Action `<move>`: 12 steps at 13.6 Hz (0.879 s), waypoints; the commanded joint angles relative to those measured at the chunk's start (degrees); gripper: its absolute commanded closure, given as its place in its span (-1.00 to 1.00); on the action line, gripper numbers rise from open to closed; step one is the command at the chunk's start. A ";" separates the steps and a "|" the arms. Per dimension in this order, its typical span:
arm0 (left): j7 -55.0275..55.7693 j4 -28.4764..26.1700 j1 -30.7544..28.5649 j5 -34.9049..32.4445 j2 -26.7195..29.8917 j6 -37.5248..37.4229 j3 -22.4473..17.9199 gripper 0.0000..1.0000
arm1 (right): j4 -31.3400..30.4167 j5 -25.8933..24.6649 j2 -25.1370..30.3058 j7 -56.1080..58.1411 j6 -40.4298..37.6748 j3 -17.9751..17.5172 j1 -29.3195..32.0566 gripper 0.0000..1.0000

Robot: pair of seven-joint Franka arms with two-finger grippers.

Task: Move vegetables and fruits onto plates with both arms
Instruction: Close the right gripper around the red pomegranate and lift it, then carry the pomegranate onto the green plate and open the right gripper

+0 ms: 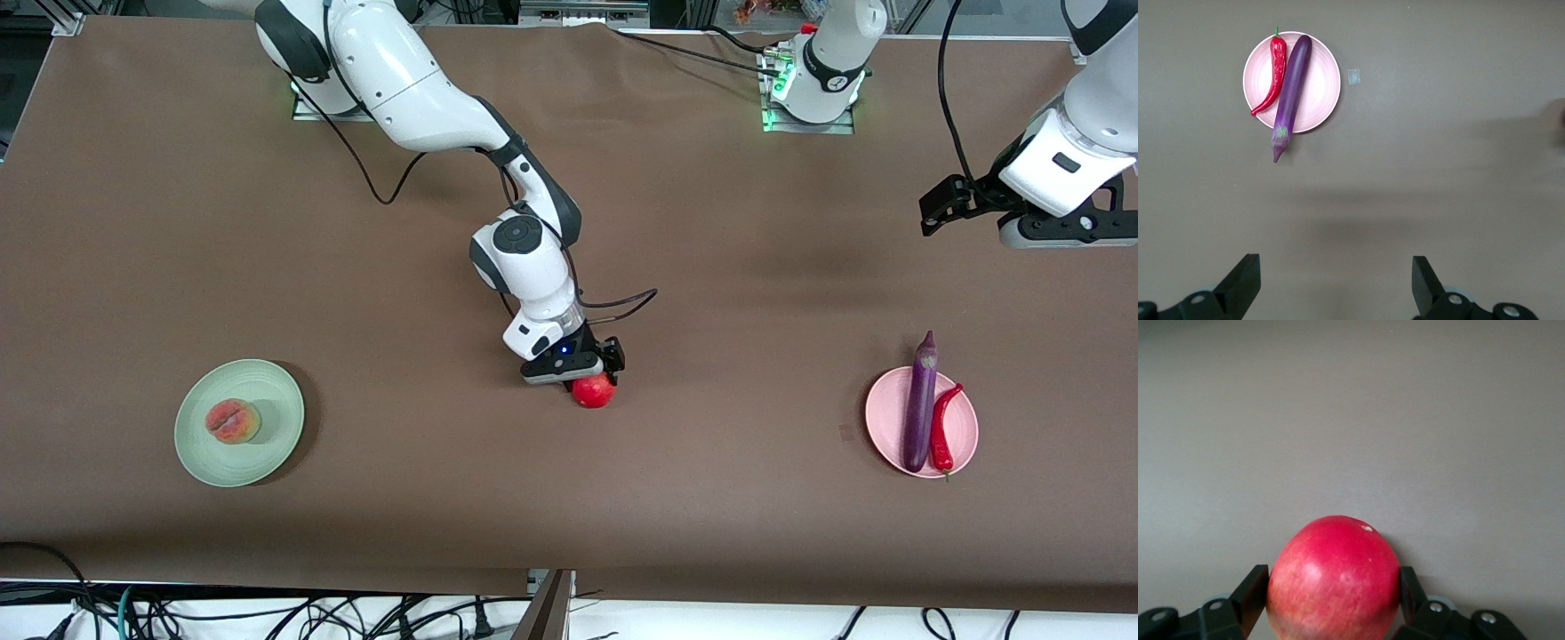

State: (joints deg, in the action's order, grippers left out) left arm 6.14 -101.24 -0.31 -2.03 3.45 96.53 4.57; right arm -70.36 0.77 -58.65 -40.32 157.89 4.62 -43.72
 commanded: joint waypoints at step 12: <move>-0.34 0.86 0.39 0.62 -0.29 -0.72 -0.44 -1.00 | -0.39 9.95 14.53 57.05 -43.44 0.03 30.15 0.08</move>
State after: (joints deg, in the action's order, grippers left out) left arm 6.14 -101.24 -0.30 -2.03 3.39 96.53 4.51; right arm -68.09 9.50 -46.60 7.26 117.56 5.69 -18.08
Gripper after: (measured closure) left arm 0.000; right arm 0.159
